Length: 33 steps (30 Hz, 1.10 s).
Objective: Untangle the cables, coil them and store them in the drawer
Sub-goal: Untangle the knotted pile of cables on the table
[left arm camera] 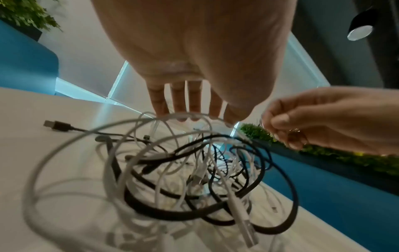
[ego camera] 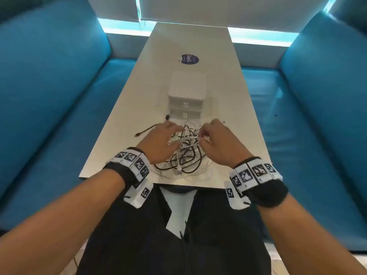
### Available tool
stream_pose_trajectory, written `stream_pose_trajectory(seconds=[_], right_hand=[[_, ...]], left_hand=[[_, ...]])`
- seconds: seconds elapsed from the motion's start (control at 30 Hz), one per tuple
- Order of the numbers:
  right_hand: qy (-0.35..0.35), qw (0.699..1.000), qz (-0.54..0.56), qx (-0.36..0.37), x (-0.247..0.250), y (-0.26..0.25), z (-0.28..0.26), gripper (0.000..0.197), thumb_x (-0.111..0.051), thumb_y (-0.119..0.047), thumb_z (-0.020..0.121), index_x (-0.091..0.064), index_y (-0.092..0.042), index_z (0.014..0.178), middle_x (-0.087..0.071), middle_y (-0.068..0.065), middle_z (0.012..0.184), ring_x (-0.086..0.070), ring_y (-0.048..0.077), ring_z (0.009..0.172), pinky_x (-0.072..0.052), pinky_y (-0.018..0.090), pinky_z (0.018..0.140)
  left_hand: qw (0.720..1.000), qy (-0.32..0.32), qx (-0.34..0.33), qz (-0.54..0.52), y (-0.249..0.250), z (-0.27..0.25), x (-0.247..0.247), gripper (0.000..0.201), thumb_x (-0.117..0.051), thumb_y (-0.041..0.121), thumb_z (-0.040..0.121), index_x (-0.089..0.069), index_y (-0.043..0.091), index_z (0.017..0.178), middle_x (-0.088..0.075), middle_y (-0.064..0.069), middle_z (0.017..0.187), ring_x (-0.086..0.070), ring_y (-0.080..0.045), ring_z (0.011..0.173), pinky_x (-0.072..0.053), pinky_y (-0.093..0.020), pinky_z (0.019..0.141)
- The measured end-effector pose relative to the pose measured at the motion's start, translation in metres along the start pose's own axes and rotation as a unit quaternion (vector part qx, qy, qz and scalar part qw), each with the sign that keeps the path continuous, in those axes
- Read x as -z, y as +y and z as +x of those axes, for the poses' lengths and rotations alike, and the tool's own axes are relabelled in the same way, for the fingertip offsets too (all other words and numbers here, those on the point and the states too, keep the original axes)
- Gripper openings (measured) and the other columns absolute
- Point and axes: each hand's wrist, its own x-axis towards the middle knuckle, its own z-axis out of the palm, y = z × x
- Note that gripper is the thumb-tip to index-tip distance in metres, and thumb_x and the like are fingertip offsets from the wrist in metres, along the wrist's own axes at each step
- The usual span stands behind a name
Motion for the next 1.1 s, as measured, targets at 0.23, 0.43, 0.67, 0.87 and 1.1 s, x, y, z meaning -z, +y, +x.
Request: stream_pose_trajectory(seconds=[0.23,0.43,0.67,0.87,1.1], right_hand=[[-0.030,0.998,-0.036,-0.044,-0.037,0.022,0.025,0.030,-0.050,-0.031,0.098,-0.060,-0.017,0.123,-0.055,0.007,0.119,-0.048,0.025,0.113,-0.043,0.038,0.096],[0.008,0.997,0.035,-0.074,-0.052,0.029,0.028,0.020,-0.058,-0.033,0.093,-0.051,-0.018,0.104,-0.062,0.001,0.093,-0.056,0.022,0.089,-0.047,0.038,0.076],[0.025,0.994,0.047,-0.091,-0.036,0.051,0.036,0.018,-0.050,-0.009,0.094,-0.062,-0.014,0.107,-0.060,0.006,0.108,-0.057,0.021,0.097,-0.037,0.024,0.079],[0.002,0.988,0.046,-0.147,-0.046,0.063,0.026,0.037,-0.063,-0.022,0.089,-0.054,-0.016,0.124,-0.053,0.006,0.122,-0.057,0.024,0.107,-0.044,0.032,0.094],[-0.028,0.980,0.073,-0.182,-0.057,0.065,0.022,0.052,-0.069,-0.019,0.086,-0.049,-0.020,0.133,-0.051,0.010,0.126,-0.057,0.026,0.112,-0.043,0.031,0.095]], left_hand=[[0.993,-0.083,0.065,0.059,-0.013,0.011,-0.033,0.022,-0.039,0.043,0.101,-0.055,0.030,0.093,-0.062,0.002,0.090,-0.058,-0.025,0.092,-0.045,-0.039,0.074],[0.983,-0.109,0.092,0.115,-0.013,0.022,-0.027,0.028,-0.040,0.042,0.102,-0.059,0.023,0.094,-0.059,-0.001,0.097,-0.053,-0.024,0.096,-0.045,-0.041,0.083],[0.987,-0.099,0.109,0.057,-0.018,0.031,-0.011,0.030,-0.054,0.041,0.099,-0.073,0.017,0.104,-0.055,-0.004,0.107,-0.057,-0.023,0.095,-0.050,-0.040,0.088],[0.983,0.024,0.145,-0.106,-0.027,0.028,-0.002,0.011,-0.067,0.025,0.090,-0.061,0.027,0.098,-0.062,-0.002,0.104,-0.060,-0.017,0.088,-0.052,-0.037,0.081],[0.992,0.086,0.019,-0.092,0.010,0.046,0.004,0.030,-0.060,0.029,0.082,-0.056,0.029,0.112,-0.055,0.005,0.124,-0.052,-0.015,0.117,-0.044,-0.041,0.103]])
